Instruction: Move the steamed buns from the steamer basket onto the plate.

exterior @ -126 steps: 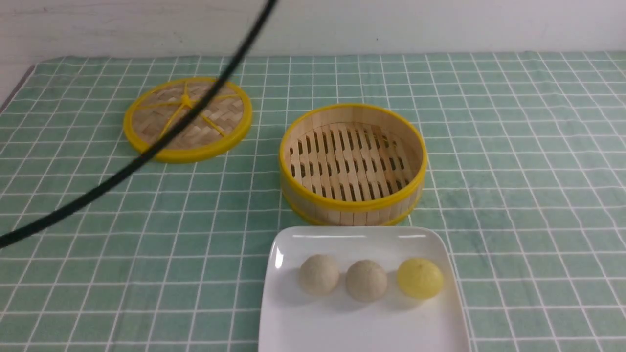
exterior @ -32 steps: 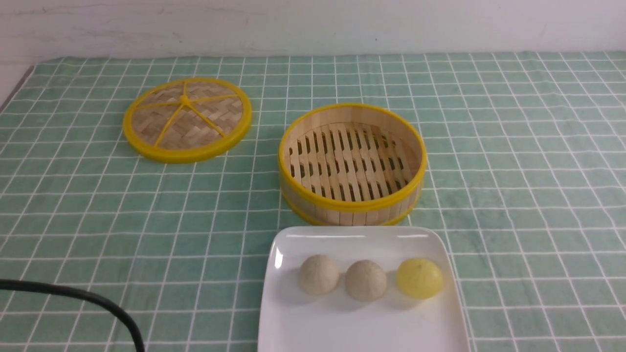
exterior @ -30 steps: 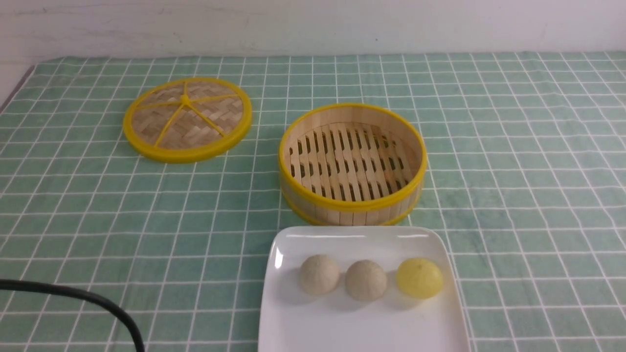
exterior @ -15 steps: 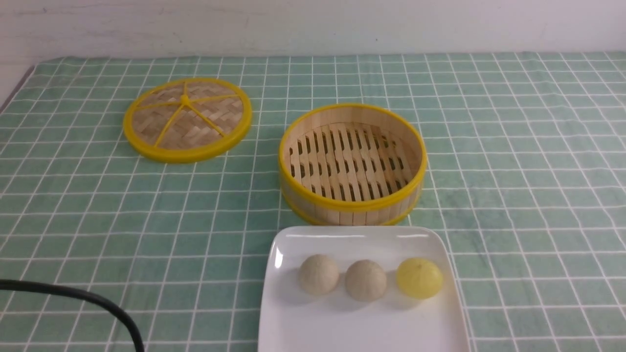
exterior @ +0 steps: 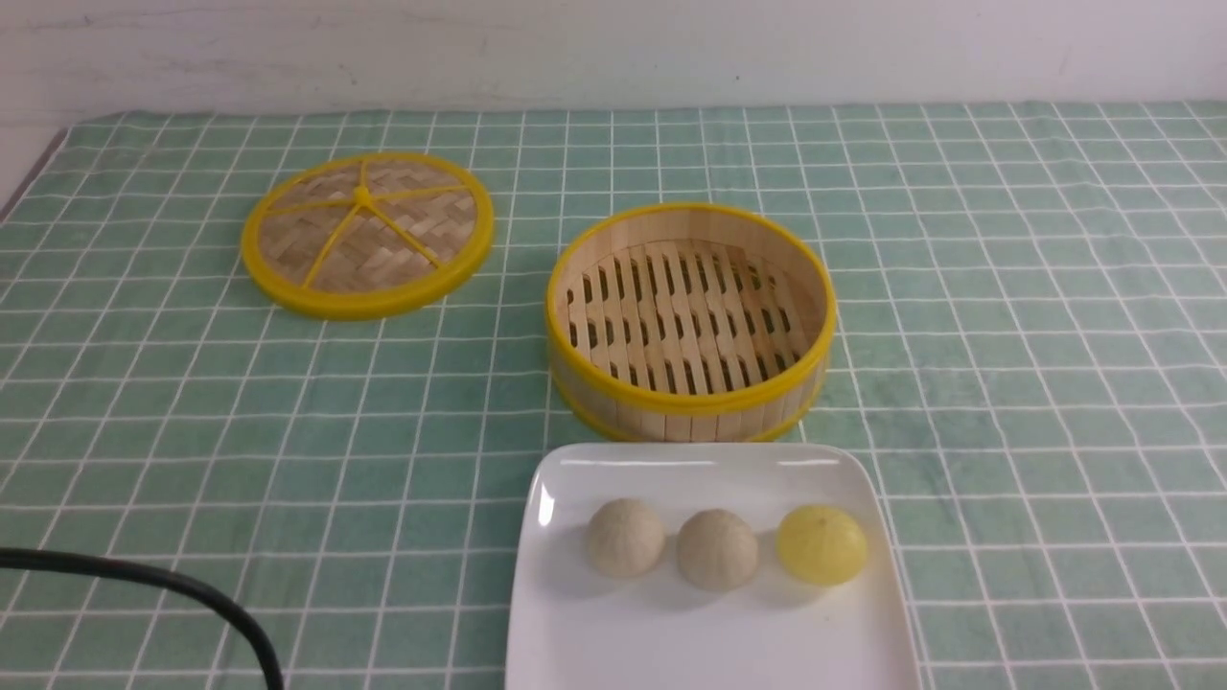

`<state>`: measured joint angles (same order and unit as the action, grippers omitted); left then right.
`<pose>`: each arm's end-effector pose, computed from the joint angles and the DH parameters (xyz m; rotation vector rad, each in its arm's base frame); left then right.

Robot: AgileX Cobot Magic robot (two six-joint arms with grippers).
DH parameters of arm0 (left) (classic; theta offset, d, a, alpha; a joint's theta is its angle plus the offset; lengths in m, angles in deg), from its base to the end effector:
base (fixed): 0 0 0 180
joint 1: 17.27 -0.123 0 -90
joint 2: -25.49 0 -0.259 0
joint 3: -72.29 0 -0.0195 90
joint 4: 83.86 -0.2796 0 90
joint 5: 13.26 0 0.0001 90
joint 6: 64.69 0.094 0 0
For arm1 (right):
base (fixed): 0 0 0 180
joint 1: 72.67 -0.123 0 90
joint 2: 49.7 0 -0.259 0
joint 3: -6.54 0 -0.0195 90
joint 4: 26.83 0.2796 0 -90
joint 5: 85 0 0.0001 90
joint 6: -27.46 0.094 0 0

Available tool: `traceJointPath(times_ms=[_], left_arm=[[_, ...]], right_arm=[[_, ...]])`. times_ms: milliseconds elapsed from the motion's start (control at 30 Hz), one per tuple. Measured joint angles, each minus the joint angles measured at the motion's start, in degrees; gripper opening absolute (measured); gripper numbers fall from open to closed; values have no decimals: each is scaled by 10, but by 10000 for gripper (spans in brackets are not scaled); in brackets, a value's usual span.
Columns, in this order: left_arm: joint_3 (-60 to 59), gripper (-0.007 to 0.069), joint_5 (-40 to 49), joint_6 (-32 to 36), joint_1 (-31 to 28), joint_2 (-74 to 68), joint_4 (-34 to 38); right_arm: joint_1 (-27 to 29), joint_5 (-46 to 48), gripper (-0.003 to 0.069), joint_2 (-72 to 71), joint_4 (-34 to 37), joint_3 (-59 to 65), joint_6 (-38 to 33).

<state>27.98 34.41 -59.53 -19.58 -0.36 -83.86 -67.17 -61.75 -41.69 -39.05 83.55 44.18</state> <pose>0.1063 0.0043 0.3052 0.0512 2.0569 0.0808 0.1083 -0.0183 0.1741 0.2368 1.8661 -0.0791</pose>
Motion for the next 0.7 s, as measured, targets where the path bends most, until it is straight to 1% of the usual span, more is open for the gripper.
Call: traceJointPath(times_ms=[700], left_arm=[[0,512,0,0,0,0,0]], right_arm=[[0,-1,50,0,0,0,0]])
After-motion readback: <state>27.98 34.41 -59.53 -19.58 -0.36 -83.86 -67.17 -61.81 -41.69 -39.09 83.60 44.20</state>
